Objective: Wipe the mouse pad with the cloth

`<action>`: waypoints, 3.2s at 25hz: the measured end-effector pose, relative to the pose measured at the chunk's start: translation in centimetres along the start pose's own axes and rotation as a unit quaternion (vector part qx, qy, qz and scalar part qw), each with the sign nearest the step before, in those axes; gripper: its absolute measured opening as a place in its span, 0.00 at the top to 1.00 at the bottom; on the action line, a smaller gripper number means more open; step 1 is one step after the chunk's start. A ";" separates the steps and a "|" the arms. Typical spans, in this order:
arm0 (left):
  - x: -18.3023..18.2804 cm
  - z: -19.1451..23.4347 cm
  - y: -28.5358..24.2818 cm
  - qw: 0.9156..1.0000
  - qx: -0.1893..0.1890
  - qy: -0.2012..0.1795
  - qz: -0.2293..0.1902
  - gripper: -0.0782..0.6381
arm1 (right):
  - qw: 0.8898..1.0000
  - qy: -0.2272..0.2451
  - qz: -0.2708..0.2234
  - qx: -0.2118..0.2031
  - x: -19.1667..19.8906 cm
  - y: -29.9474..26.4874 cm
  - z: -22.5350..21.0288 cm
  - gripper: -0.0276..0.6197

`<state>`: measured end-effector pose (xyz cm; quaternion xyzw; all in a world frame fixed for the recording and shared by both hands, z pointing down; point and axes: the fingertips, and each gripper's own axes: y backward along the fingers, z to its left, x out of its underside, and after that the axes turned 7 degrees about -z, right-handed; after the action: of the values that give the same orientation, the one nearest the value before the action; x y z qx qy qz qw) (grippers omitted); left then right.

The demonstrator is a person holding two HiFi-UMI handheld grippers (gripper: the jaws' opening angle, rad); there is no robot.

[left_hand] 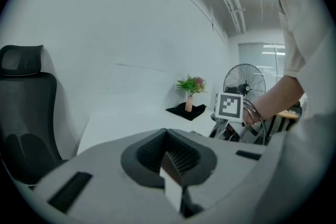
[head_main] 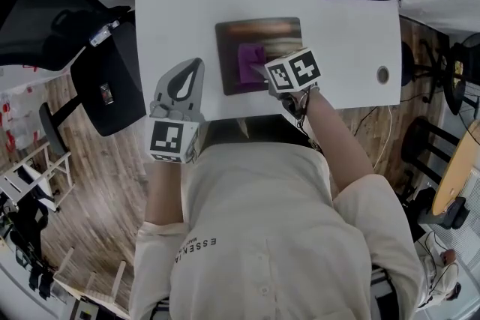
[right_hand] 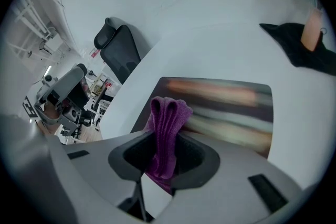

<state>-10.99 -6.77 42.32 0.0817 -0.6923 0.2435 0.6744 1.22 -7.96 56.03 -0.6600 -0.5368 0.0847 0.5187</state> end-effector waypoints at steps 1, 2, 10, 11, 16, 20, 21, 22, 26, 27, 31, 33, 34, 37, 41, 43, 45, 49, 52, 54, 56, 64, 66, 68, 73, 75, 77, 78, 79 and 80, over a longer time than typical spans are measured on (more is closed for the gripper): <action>-0.1 -0.3 -0.4 1.000 0.000 0.000 0.001 0.89 | 1.000 -0.001 -0.001 0.000 0.0 0.2 -0.4 0.78; -0.1 -0.6 -0.8 1.000 0.000 -0.001 0.001 0.89 | 1.000 -0.001 -0.001 -0.001 -0.1 0.5 -0.9 0.78; -0.5 -3.4 -3.6 1.000 0.001 -0.005 0.004 0.89 | 1.000 -0.004 -0.008 -0.003 0.4 2.3 -4.0 0.78; -0.5 -3.6 -3.8 1.000 0.000 -0.006 0.004 0.89 | 1.000 -0.004 -0.008 -0.003 0.4 2.4 -4.3 0.78; -0.9 -4.9 -5.0 1.000 0.000 -0.007 0.004 0.89 | 1.000 -0.008 -0.011 0.000 0.7 3.6 -6.0 0.78; -1.0 -6.2 -6.0 1.000 0.004 -0.011 0.004 0.89 | 1.000 -0.014 -0.017 0.003 1.2 4.5 -7.6 0.78; -1.0 -6.5 -6.1 1.000 0.004 -0.011 0.004 0.89 | 1.000 -0.015 -0.018 0.004 1.4 4.8 -7.9 0.78; -1.0 -6.7 -6.2 1.000 0.003 -0.010 0.004 0.89 | 1.000 -0.017 -0.019 0.004 1.5 5.0 -8.2 0.78; -1.1 -7.6 -7.0 1.000 0.000 -0.010 0.001 0.89 | 1.000 -0.016 -0.021 0.009 1.8 5.8 -9.5 0.78; -1.1 -8.0 -7.2 1.000 0.001 -0.010 0.000 0.89 | 1.000 -0.016 -0.022 0.010 1.9 6.1 -9.9 0.78; -1.1 -9.2 -7.7 1.000 0.001 -0.010 -0.002 0.89 | 0.999 -0.018 -0.026 0.016 2.3 7.0 -11.4 0.78; -1.1 -9.7 -7.8 1.000 -0.001 -0.009 -0.004 0.89 | 0.999 -0.019 -0.027 0.020 2.6 7.5 -12.0 0.78; -1.1 -10.0 -7.8 1.000 -0.002 -0.009 -0.004 0.89 | 0.999 -0.019 -0.028 0.023 2.7 7.7 -12.3 0.78; -1.3 -10.7 -7.6 1.000 -0.002 -0.011 -0.007 0.89 | 0.999 -0.021 -0.030 0.032 3.0 8.4 -13.0 0.78; -1.8 -11.1 -6.6 1.000 0.001 -0.016 -0.015 0.89 | 0.998 -0.018 -0.035 0.045 2.9 9.4 -12.9 0.78; -2.0 -10.9 -5.9 1.000 0.003 -0.019 -0.018 0.89 | 0.998 -0.014 -0.039 0.049 2.7 10.0 -12.2 0.78; -2.2 -10.4 -4.9 1.000 0.007 -0.020 -0.020 0.89 | 0.998 -0.012 -0.048 0.047 2.1 10.3 -10.9 0.78; -2.5 -8.9 -2.4 0.999 0.013 -0.023 -0.022 0.89 | 0.998 -0.011 -0.057 0.033 1.7 9.5 -6.9 0.78; -2.3 -7.6 -0.4 0.999 0.015 -0.023 -0.020 0.89 | 0.998 -0.001 -0.058 0.012 1.9 8.1 -3.0 0.78; -2.0 -6.7 0.8 0.999 0.013 -0.024 -0.017 0.89 | 0.998 0.006 -0.056 -0.004 2.1 7.0 -0.5 0.78; -1.7 -5.9 2.1 1.000 0.010 -0.024 -0.015 0.89 | 0.998 0.014 -0.054 -0.020 2.4 5.8 1.8 0.78; -0.6 -3.6 5.4 1.000 -0.004 -0.018 -0.013 0.89 | 0.998 0.031 -0.038 -0.051 3.0 1.2 7.1 0.78; -0.6 -3.2 5.8 1.000 -0.008 -0.014 -0.017 0.89 | 0.998 0.033 -0.033 -0.051 3.0 0.2 7.6 0.78; -0.5 -2.7 6.3 1.000 -0.013 -0.008 -0.019 0.89 | 0.998 0.034 -0.029 -0.044 3.0 -0.5 7.9 0.78; -0.1 -2.1 6.5 1.000 -0.023 -0.001 -0.014 0.89 | 0.999 0.037 -0.018 -0.014 3.1 -1.3 6.9 0.78; -0.3 -2.1 6.3 1.000 -0.022 -0.001 -0.018 0.89 | 0.999 0.031 -0.016 -0.009 3.3 -1.1 6.4 0.78; -0.5 -2.3 5.9 1.000 -0.019 -0.002 -0.019 0.89 | 1.000 0.024 -0.016 -0.004 3.5 -0.8 5.8 0.78; -0.5 -2.5 5.6 1.000 -0.016 -0.004 -0.019 0.89 | 1.000 0.022 -0.015 -0.001 3.6 -0.7 5.5 0.78; -0.5 -2.7 5.4 1.000 -0.012 -0.006 -0.019 0.89 | 1.000 0.020 -0.015 0.003 3.8 -0.5 5.1 0.78; -0.5 -2.9 5.1 1.000 -0.008 -0.007 -0.018 0.89 | 1.000 0.019 -0.014 0.006 3.9 -0.3 4.8 0.78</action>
<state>-10.56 -1.15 40.58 0.0905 -0.6972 0.2247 0.6747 -0.59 -2.07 55.86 -0.6506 -0.5353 0.0681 0.5343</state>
